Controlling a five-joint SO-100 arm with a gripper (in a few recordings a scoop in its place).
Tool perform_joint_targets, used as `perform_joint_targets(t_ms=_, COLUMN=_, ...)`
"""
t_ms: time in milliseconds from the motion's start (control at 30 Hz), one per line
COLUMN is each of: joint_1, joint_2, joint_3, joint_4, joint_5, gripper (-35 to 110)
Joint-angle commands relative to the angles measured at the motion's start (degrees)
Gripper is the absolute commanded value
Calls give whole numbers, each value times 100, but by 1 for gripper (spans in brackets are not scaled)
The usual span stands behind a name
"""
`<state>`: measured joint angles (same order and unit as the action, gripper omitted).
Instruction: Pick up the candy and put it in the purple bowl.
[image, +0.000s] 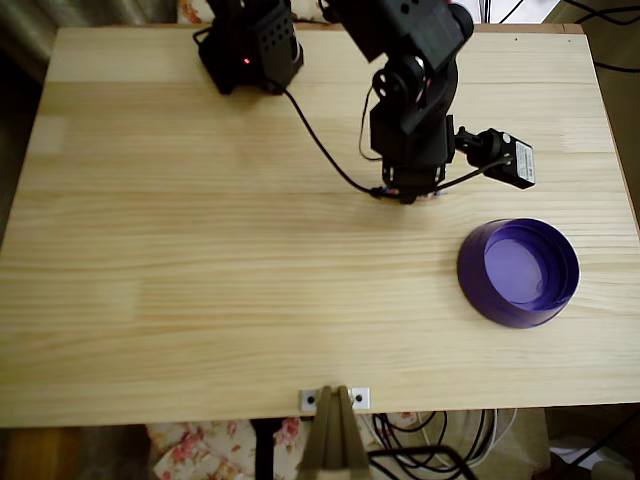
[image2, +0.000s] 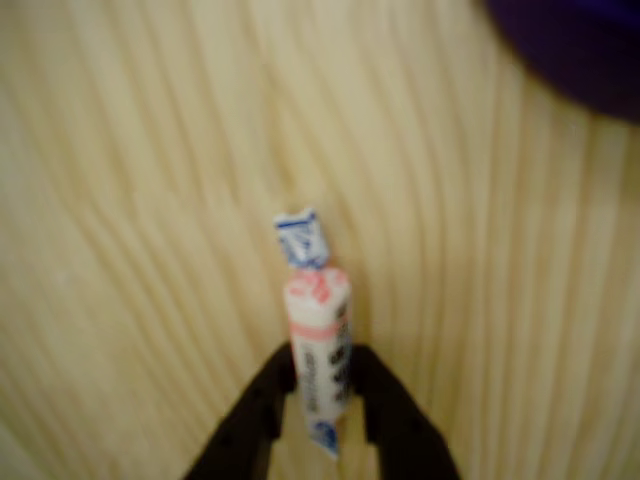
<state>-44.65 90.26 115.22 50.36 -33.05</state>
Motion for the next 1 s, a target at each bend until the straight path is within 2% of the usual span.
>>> perform_joint_targets(t_ms=0, joint_1=-26, joint_2=809, joint_3=-387, joint_4=185, joint_5=62, gripper=0)
perform_joint_targets(t_ms=300, joint_1=97, joint_2=1406, joint_3=-1011, joint_4=413, joint_5=765, gripper=0)
perform_joint_targets(t_ms=733, joint_1=114, joint_2=290, joint_3=-2918, joint_4=-88, joint_5=2039, gripper=0)
perform_joint_targets(t_ms=967, joint_1=114, joint_2=-343, joint_3=-3621, joint_4=-343, joint_5=2408, gripper=0)
